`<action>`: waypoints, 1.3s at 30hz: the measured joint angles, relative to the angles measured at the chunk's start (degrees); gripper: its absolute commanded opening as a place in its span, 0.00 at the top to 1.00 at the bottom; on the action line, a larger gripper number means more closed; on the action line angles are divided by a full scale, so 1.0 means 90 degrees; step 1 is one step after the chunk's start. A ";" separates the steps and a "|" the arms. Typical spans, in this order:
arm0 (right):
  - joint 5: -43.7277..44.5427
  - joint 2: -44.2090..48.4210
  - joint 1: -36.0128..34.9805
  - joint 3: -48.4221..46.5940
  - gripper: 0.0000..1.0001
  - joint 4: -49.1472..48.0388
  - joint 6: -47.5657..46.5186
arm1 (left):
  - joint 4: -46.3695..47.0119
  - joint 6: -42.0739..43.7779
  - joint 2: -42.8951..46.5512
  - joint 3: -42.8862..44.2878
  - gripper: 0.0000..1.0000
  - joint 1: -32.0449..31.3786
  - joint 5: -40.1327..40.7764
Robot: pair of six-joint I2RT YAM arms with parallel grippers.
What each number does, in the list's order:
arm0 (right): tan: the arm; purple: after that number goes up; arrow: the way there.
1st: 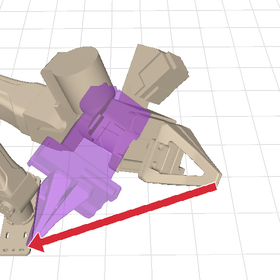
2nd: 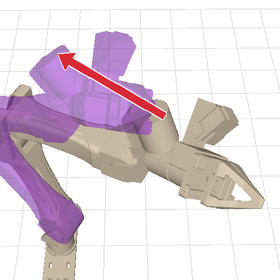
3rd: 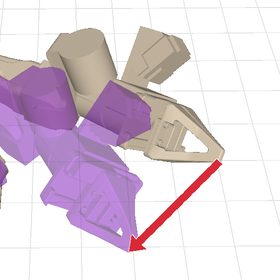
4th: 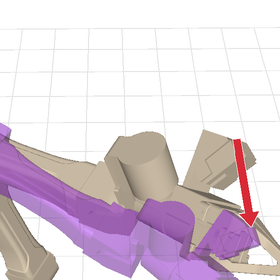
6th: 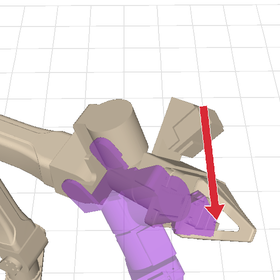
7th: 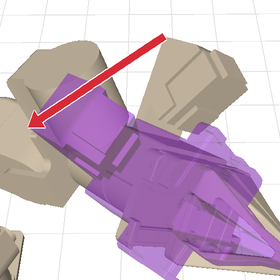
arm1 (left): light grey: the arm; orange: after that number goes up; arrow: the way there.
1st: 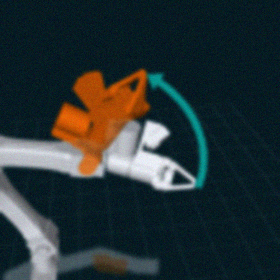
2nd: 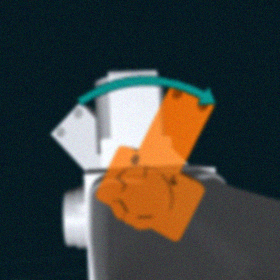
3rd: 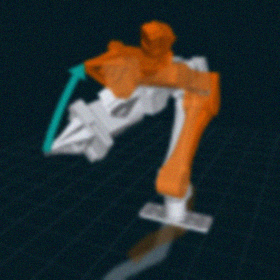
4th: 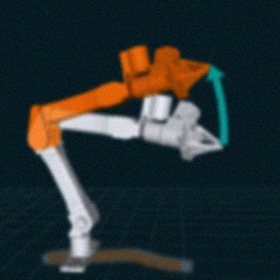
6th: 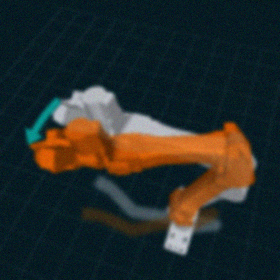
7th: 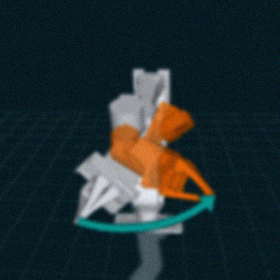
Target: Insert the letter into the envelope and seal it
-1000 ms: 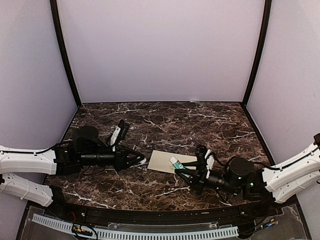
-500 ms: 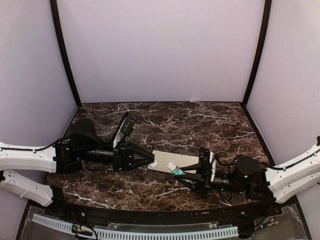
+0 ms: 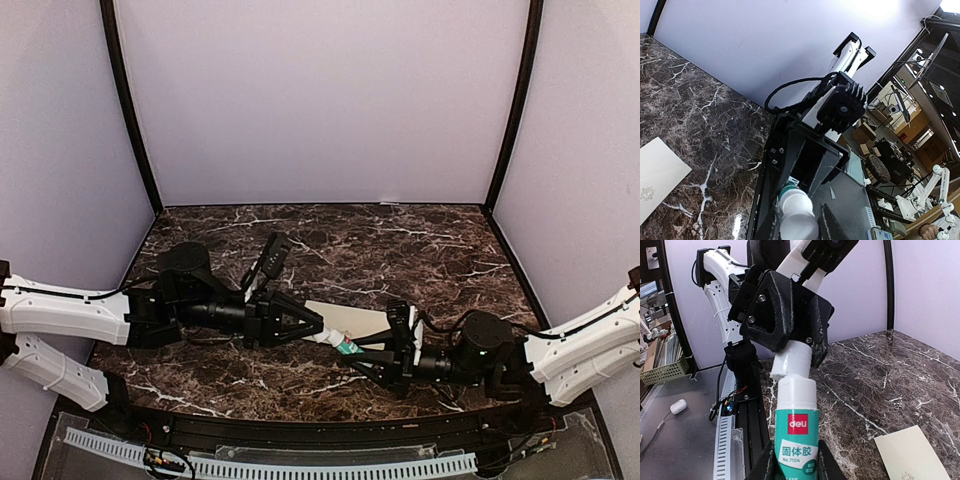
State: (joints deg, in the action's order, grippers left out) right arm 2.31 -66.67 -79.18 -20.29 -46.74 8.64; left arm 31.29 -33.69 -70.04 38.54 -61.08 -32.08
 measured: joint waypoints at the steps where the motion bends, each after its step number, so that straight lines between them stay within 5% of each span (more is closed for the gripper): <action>1: 0.0000 -0.0002 0.0000 -0.0005 1.00 0.0000 0.0000 | 0.0007 0.0000 -0.0029 0.0000 0.82 -0.0007 0.0000; 39: 0.0219 -0.0070 0.0002 -0.0017 1.00 -0.0090 0.0036 | 0.0044 0.0027 -0.0002 0.0090 0.84 -0.0061 0.0571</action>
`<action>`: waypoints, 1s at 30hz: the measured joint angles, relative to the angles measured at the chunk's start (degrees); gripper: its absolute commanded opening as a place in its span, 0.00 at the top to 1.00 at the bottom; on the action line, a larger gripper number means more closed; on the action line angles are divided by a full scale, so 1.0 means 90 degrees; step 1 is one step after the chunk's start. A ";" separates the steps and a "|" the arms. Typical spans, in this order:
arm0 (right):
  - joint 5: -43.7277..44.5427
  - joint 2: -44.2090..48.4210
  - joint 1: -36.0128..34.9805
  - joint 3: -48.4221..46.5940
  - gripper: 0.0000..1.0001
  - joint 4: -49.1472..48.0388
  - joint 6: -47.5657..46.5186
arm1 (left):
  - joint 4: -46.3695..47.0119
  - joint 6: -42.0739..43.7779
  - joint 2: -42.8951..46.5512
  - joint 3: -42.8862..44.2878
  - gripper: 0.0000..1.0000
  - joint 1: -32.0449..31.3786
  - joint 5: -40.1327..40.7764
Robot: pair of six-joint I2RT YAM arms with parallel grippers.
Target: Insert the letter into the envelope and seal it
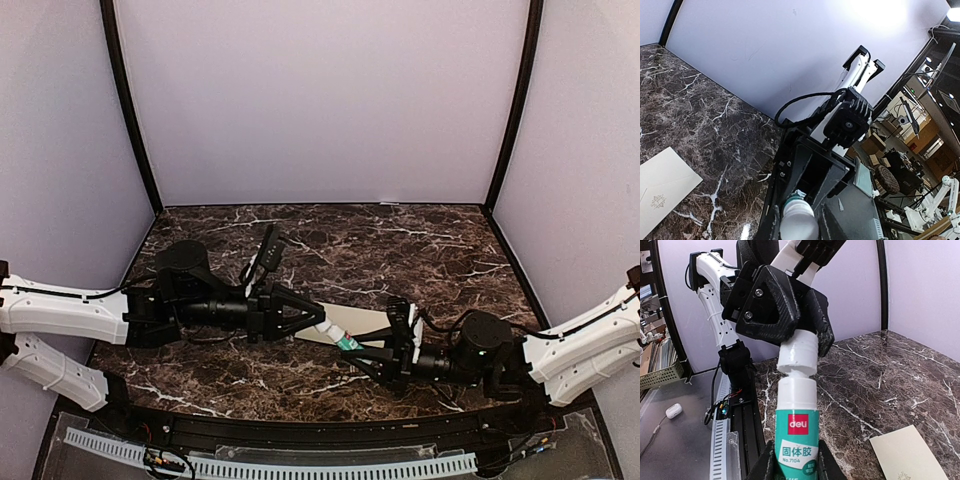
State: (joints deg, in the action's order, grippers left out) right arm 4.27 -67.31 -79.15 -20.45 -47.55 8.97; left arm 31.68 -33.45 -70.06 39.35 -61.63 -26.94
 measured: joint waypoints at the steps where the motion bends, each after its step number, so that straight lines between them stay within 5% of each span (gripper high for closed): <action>1: 0.0000 -0.0002 0.0000 -0.0005 1.00 -0.0002 0.0000 | 0.0000 0.0000 0.0000 -0.0002 0.84 0.0000 0.0000; 30: 0.0056 -0.0112 0.0000 -0.0153 1.00 0.0168 -0.0039 | 0.0066 -0.0005 -0.0170 -0.0002 0.84 -0.0100 0.0046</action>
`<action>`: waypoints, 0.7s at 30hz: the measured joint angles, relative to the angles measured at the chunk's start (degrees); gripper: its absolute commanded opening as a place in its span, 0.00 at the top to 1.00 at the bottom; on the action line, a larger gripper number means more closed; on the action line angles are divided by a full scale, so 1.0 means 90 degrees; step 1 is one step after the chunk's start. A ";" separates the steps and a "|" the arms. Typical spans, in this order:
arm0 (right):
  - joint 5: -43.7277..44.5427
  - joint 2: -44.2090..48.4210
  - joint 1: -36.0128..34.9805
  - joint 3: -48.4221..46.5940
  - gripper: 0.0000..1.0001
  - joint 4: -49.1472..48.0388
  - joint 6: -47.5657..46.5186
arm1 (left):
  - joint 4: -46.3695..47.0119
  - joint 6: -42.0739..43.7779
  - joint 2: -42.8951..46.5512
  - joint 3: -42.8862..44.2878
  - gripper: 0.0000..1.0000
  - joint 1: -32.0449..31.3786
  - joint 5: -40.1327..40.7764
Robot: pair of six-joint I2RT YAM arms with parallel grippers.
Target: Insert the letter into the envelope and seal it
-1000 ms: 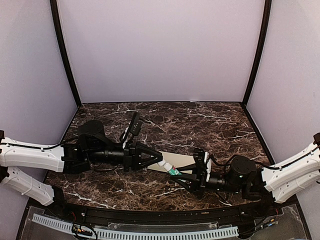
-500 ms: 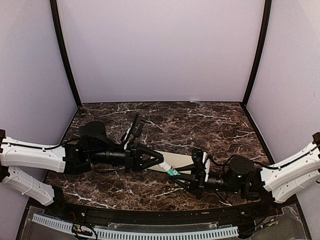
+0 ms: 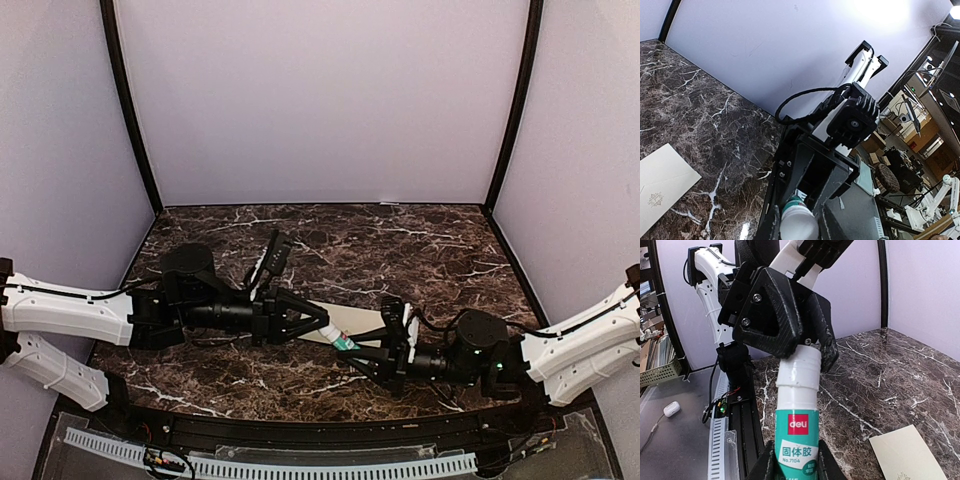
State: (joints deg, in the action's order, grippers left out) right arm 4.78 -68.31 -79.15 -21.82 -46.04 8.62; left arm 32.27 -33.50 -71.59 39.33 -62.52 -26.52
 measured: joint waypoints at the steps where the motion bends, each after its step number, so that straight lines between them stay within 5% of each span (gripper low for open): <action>1: 0.0005 0.0000 0.0000 -0.0012 1.00 0.0007 -0.0005 | 0.0019 0.0000 0.0000 0.0000 0.84 -0.0002 0.0007; 21: 0.0495 0.0039 0.0000 -0.0376 1.00 0.0469 -0.0250 | 0.0333 -0.0078 -0.0075 0.0002 0.86 -0.0019 0.0359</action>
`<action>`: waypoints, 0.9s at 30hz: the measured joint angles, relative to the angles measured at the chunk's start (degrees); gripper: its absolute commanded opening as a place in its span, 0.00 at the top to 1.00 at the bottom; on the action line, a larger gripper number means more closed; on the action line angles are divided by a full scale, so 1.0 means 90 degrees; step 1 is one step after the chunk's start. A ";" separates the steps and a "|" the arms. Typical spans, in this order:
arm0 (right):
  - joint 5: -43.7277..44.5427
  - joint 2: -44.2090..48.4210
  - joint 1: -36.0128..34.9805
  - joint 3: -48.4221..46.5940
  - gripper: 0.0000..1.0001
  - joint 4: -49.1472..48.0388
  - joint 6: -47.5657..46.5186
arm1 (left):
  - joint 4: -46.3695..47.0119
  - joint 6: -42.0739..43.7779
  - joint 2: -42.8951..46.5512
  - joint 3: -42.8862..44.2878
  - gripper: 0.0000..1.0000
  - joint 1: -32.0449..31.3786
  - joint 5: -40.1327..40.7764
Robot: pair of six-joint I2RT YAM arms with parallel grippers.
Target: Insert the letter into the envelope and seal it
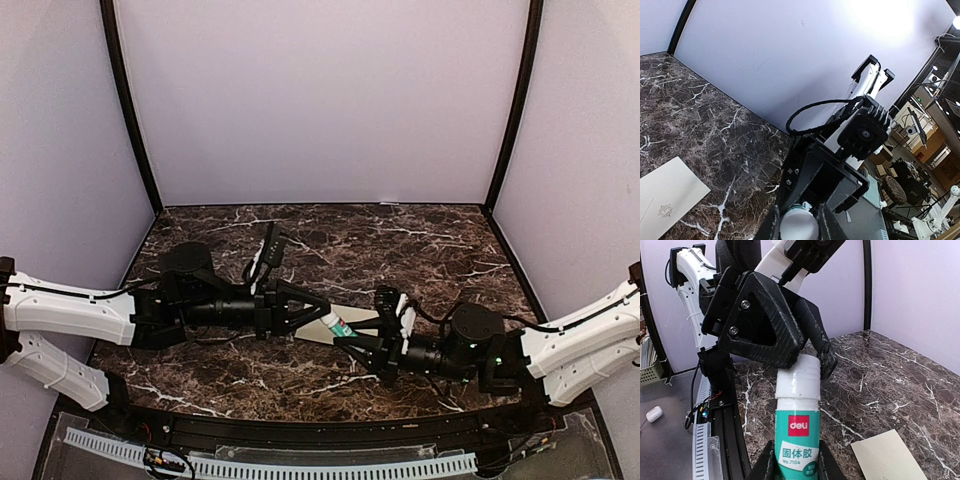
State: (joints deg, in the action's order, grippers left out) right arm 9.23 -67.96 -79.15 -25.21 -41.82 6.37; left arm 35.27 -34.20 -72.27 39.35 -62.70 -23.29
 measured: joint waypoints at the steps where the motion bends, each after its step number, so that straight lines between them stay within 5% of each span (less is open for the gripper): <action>1: 0.0078 -0.0036 0.0007 -0.0051 1.00 0.0036 -0.0024 | 0.0032 -0.0007 -0.0010 0.0002 0.86 0.0015 0.0036; 20: 0.1251 -0.0612 0.0097 -0.1503 1.00 0.1836 -0.0636 | 0.0333 -0.0090 -0.0087 0.0005 0.87 0.0163 0.1010; 27: 0.0080 -0.0386 0.0593 -0.1552 1.00 0.2101 -0.0481 | 0.0505 -0.0017 -0.0095 0.0005 0.87 0.0160 0.1008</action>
State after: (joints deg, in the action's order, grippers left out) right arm 9.96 -71.44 -73.82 -39.18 -22.92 2.04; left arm 39.81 -34.35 -73.12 39.40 -61.25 -14.22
